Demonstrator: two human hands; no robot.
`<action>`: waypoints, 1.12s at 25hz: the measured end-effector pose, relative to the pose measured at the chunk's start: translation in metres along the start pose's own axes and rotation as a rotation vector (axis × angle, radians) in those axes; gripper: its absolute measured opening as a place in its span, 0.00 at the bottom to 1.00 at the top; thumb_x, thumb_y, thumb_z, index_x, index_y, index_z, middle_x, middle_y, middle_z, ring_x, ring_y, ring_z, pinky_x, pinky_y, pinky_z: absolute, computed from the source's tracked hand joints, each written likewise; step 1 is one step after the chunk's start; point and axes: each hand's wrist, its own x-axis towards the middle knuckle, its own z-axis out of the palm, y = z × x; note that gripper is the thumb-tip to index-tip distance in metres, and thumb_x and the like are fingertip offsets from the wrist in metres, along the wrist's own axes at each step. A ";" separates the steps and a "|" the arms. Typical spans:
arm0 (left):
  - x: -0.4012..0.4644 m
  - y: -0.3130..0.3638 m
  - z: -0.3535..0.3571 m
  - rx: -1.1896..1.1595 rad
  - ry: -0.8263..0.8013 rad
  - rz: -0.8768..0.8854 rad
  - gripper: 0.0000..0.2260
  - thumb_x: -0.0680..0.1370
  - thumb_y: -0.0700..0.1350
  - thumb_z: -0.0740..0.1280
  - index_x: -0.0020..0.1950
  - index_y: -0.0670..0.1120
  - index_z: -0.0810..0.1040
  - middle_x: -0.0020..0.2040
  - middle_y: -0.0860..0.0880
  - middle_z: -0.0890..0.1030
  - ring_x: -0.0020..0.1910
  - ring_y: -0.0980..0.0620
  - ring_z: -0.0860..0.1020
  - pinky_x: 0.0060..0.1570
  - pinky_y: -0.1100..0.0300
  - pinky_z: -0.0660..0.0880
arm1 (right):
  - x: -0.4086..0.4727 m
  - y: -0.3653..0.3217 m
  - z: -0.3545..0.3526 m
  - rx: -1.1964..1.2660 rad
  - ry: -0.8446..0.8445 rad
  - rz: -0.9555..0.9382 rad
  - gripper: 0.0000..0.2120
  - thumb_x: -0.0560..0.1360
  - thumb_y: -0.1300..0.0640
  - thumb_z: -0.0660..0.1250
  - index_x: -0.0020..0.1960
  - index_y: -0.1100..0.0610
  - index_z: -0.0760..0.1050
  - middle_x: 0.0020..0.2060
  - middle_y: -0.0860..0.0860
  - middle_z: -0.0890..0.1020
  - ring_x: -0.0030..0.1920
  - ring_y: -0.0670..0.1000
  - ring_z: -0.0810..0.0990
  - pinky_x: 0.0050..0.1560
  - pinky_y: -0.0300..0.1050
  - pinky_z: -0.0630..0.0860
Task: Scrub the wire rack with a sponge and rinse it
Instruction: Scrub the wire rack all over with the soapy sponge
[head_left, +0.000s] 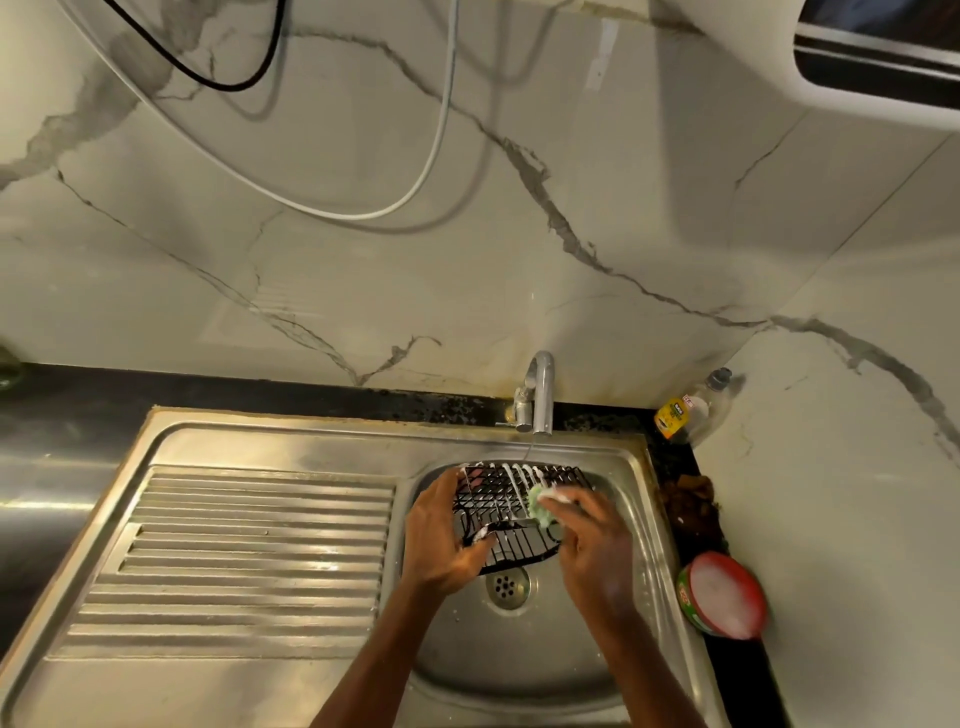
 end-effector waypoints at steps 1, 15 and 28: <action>-0.002 0.003 0.001 -0.016 0.011 0.003 0.30 0.66 0.43 0.76 0.67 0.51 0.74 0.56 0.63 0.81 0.56 0.60 0.81 0.56 0.56 0.82 | 0.012 0.003 0.003 0.012 0.022 0.088 0.22 0.68 0.76 0.71 0.57 0.57 0.83 0.51 0.51 0.83 0.51 0.49 0.81 0.46 0.43 0.83; -0.004 0.021 0.009 -0.007 0.036 0.030 0.26 0.70 0.59 0.69 0.66 0.54 0.73 0.59 0.67 0.77 0.60 0.66 0.76 0.60 0.66 0.74 | 0.016 -0.068 0.005 0.285 0.066 0.157 0.22 0.73 0.72 0.67 0.63 0.54 0.79 0.58 0.49 0.83 0.59 0.42 0.81 0.57 0.34 0.78; -0.010 0.011 0.011 -0.075 0.034 -0.039 0.28 0.70 0.54 0.71 0.69 0.47 0.75 0.59 0.59 0.81 0.58 0.56 0.81 0.56 0.50 0.81 | -0.010 -0.066 0.000 0.205 0.027 -0.108 0.24 0.72 0.75 0.63 0.62 0.58 0.80 0.61 0.51 0.82 0.65 0.44 0.78 0.65 0.43 0.75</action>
